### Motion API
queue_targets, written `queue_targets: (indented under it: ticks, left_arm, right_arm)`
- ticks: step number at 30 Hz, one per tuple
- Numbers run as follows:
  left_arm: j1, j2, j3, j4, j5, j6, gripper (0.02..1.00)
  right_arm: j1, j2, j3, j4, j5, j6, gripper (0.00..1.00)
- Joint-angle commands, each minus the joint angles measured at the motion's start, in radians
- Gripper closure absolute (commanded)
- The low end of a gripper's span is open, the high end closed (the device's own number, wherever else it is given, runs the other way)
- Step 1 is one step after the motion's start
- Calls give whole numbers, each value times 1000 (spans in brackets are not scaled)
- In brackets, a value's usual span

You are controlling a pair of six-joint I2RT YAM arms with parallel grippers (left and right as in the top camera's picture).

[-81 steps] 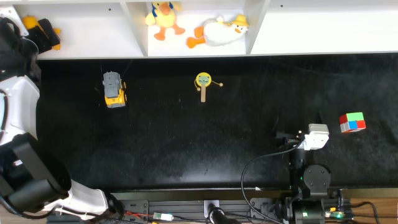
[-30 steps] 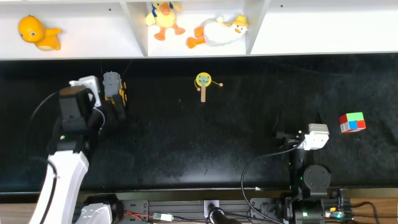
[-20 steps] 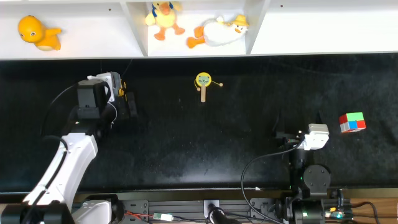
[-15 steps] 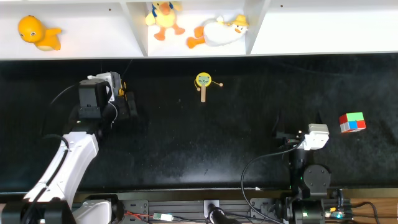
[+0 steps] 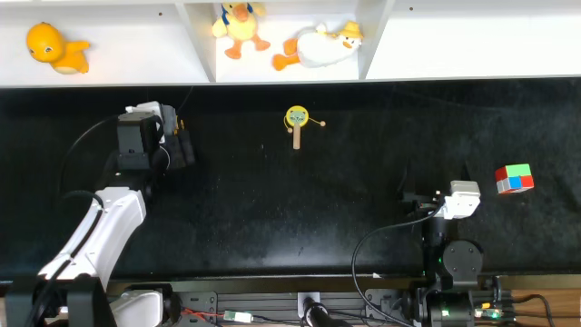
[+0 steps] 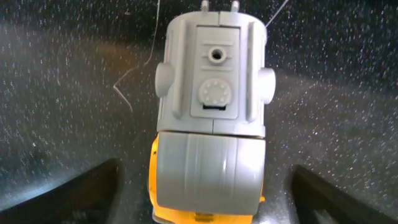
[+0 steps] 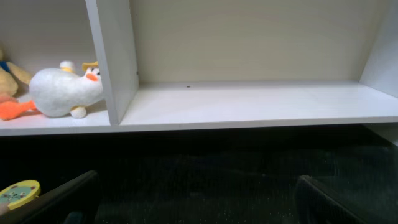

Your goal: Store Toys

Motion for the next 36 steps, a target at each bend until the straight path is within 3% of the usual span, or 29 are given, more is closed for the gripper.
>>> queue_targets:
  ticks: [1,6,12,25,36]
  left_arm:
    - [-5,8,2,26,-21,19,443]
    - [-5,7,2,47,-21,27,649]
    - [-5,-24,2,39,-21,28,785]
    - [-5,-323,1,-73,-39,39,877]
    - [-13,-268,124,-55,-39,47,908]
  right_arm:
    - [6,-8,-13,5,-3,5,7]
    - [6,-8,-13,5,-3,4,7]
    - [6,-8,-13,5,-3,4,5]
    - [6,-8,-13,5,-3,5,5]
    - [6,-8,-13,5,-3,4,5]
